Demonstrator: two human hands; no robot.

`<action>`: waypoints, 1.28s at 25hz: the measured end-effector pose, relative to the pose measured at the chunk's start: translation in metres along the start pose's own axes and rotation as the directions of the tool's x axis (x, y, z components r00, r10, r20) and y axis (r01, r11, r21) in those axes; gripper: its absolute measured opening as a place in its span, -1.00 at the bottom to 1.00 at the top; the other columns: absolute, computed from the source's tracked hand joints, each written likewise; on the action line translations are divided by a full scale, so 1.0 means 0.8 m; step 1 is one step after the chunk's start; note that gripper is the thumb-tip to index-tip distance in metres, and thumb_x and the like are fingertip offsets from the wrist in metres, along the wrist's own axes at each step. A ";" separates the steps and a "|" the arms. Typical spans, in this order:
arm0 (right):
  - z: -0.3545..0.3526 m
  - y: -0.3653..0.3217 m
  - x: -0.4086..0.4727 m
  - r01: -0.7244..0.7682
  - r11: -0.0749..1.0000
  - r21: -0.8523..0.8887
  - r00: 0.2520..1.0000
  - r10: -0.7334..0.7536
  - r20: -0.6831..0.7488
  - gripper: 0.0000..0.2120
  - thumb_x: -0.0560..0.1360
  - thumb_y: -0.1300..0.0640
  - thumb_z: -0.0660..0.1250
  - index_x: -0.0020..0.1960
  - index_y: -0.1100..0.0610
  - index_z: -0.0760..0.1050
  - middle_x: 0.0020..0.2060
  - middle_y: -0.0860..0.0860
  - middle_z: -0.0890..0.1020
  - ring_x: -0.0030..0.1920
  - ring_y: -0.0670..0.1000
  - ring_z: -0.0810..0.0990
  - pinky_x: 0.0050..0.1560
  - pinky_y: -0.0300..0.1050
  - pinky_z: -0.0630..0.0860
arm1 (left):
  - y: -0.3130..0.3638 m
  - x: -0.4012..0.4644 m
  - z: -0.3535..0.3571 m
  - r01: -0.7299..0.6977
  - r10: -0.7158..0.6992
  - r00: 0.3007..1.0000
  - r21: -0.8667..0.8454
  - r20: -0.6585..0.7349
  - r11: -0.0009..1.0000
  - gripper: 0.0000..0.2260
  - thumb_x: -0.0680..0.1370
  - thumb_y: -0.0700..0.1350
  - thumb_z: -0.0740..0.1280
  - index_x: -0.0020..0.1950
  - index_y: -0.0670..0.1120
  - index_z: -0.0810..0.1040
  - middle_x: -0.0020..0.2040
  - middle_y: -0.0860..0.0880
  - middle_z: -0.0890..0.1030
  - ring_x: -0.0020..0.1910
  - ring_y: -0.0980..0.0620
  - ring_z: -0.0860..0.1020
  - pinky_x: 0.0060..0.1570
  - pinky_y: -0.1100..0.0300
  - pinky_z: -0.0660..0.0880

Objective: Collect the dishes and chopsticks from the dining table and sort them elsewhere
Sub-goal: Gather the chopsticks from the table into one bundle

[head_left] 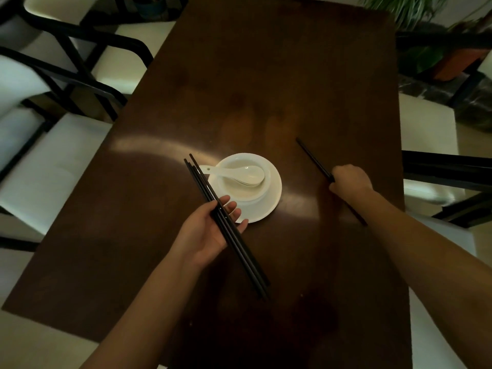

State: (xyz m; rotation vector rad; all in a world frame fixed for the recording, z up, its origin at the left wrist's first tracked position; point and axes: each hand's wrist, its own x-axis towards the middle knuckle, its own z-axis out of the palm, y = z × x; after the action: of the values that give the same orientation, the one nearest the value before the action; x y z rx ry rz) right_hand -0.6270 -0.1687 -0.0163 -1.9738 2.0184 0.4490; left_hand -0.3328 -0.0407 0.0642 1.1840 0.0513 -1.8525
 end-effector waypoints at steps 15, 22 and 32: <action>-0.062 -0.161 -0.214 0.335 0.859 0.386 0.942 -0.315 -0.116 -0.87 0.44 0.09 0.29 -0.08 0.11 0.56 -0.23 0.05 0.63 -0.19 0.06 0.58 -0.22 -0.09 0.48 | -0.046 0.013 0.042 0.015 -0.043 0.994 0.272 0.098 0.962 -0.87 0.57 -0.18 0.20 0.00 -0.14 0.54 -0.17 -0.09 0.62 -0.21 0.02 0.62 -0.22 0.14 0.57; -0.088 -0.082 -0.178 0.022 0.433 0.901 0.998 -0.065 0.007 -0.83 0.51 0.01 0.26 -0.05 0.05 0.58 -0.19 -0.05 0.65 -0.35 -0.09 0.50 -0.35 -0.25 0.43 | -0.034 -0.003 0.035 0.155 -0.237 0.948 0.338 0.214 0.928 -0.86 0.58 -0.24 0.15 -0.03 -0.18 0.51 -0.24 -0.13 0.68 -0.16 -0.05 0.68 -0.18 -0.02 0.63; -0.062 -0.118 -0.163 -0.050 0.059 0.997 0.940 -0.334 0.066 -0.92 0.52 0.22 0.25 -0.08 0.19 0.51 -0.32 0.01 0.66 -0.50 -0.15 0.43 -0.51 -0.38 0.36 | -0.039 -0.015 0.039 0.190 -0.418 0.837 0.529 0.353 0.827 -0.83 0.58 -0.20 0.15 0.01 -0.19 0.52 -0.18 -0.14 0.68 -0.15 -0.03 0.67 -0.05 -0.03 0.61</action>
State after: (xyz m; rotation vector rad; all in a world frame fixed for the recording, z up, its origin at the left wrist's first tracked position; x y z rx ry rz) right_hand -0.5285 -0.0718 0.0804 -0.9877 1.1602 -0.6313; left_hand -0.3747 -0.0291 0.0770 1.0607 -0.5385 -2.4996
